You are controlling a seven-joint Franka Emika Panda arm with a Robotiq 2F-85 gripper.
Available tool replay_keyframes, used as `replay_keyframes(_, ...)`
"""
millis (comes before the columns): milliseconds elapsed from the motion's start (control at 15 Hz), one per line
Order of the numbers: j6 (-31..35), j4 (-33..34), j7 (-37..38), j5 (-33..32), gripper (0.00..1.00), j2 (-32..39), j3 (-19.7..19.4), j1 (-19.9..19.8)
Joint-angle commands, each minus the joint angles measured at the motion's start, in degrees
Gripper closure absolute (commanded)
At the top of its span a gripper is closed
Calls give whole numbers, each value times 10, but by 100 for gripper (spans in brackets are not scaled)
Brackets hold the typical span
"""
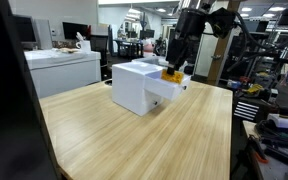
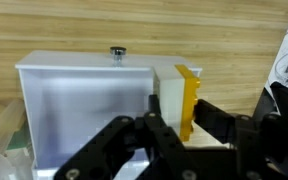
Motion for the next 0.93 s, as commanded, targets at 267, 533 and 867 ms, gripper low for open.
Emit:
replay_keyframes(267,5,30,18,-3,85,37,4,0)
replay_keyframes(533,6,40,18,-2,85,53,8,1)
replay_keyframes(867,10,46,19,-1,29,62,12,0)
